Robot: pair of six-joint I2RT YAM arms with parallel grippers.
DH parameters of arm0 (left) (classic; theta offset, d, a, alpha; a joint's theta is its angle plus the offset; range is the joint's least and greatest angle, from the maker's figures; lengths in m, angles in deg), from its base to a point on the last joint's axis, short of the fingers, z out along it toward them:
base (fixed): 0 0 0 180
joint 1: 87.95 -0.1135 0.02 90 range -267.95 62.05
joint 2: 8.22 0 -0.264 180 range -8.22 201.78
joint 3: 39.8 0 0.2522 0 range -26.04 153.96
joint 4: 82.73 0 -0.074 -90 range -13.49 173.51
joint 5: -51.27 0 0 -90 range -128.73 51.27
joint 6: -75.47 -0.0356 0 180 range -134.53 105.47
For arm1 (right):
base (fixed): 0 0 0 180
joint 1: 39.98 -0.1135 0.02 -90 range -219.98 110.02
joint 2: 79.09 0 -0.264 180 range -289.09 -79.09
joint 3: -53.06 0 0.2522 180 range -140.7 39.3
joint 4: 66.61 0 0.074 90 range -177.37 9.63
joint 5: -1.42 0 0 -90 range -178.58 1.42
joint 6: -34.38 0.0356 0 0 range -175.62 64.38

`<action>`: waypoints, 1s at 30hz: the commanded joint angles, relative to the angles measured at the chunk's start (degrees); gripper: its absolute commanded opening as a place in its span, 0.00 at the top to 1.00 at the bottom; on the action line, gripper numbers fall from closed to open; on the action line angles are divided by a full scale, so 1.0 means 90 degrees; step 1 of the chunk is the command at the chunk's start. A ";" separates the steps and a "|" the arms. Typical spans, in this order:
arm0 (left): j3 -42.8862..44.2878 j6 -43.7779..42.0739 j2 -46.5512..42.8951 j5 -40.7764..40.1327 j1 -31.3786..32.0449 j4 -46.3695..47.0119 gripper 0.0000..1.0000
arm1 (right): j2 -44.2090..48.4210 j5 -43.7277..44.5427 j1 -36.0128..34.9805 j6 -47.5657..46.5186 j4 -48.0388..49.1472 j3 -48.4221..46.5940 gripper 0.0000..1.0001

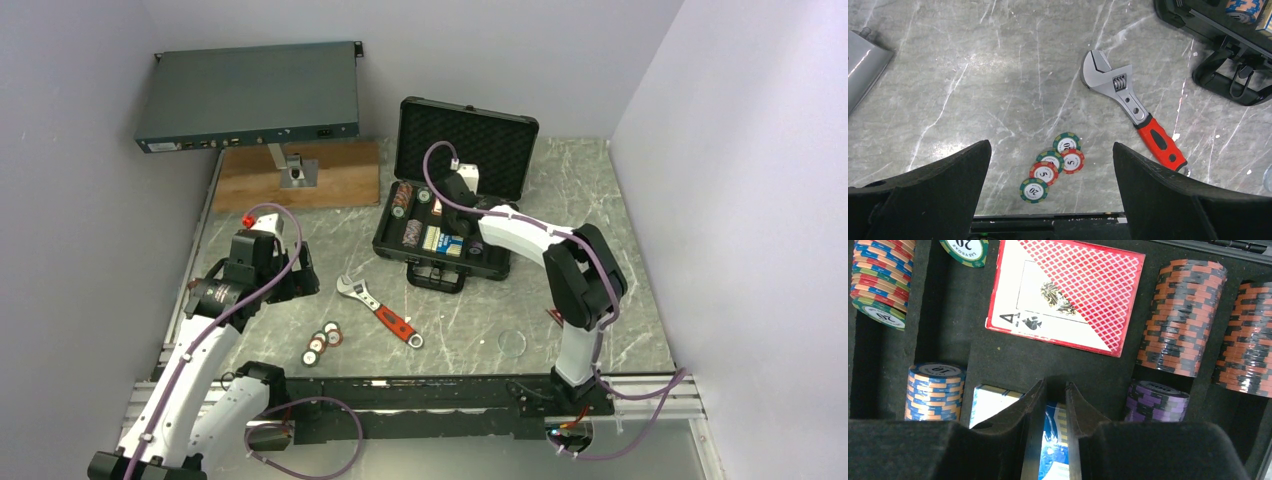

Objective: Pack up texas hold em set

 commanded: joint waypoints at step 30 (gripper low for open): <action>0.0177 0.0044 0.0233 0.0022 0.0033 0.0082 0.01 | 0.3591 0.0728 -0.0165 0.0913 -0.3472 0.1134 0.00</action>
